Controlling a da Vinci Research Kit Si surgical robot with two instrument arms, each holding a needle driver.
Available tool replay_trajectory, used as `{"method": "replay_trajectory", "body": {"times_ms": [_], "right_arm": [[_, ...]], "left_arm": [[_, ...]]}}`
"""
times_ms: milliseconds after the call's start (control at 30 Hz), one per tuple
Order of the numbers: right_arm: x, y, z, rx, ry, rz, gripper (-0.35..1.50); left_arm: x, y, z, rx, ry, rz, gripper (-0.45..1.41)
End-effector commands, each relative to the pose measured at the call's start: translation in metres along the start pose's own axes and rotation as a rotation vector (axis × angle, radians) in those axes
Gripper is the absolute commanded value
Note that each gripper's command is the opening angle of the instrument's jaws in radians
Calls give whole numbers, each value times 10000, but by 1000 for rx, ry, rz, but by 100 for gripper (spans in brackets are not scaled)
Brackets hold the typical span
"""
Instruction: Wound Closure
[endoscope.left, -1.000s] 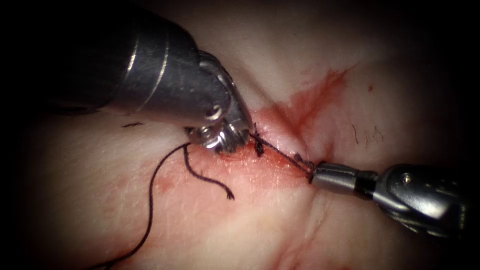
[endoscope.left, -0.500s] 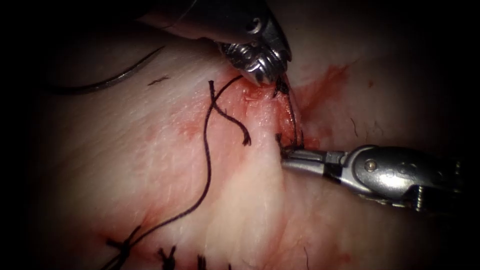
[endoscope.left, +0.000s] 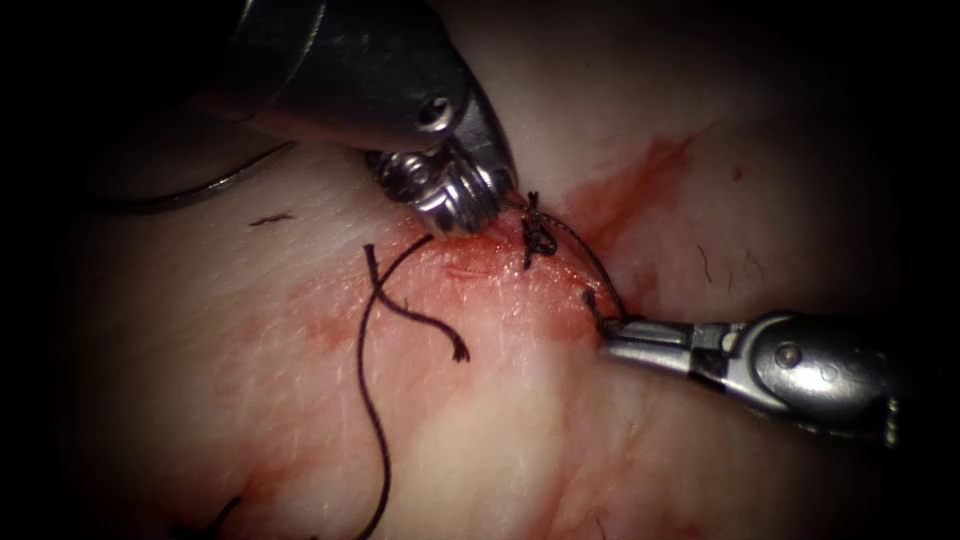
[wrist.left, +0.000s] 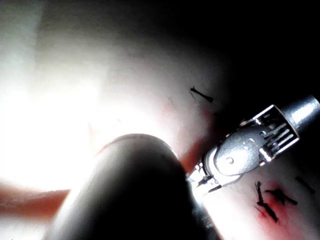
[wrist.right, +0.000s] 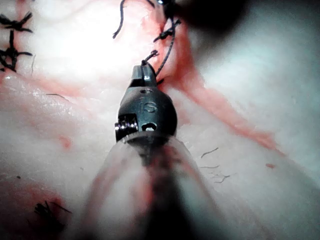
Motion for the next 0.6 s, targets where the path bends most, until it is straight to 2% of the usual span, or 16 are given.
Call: {"method": "replay_trajectory", "body": {"times_ms": [33, 200, 300, 600], "right_arm": [[3, 1, 10, -1, 5, 0, -35], [3, 2, 11, -2, 5, 0, -35], [3, 2, 12, -4, 7, 0, -35], [3, 1, 13, -3, 7, -1, -35]], "left_arm": [[-1, 4, 9, -23, -25, 2, -45], [-11, 4, 26, -78, -68, 15, -45], [-9, 0, 23, -167, -42, 16, -45], [-11, -2, 15, -250, -2, 36, -45]]}}
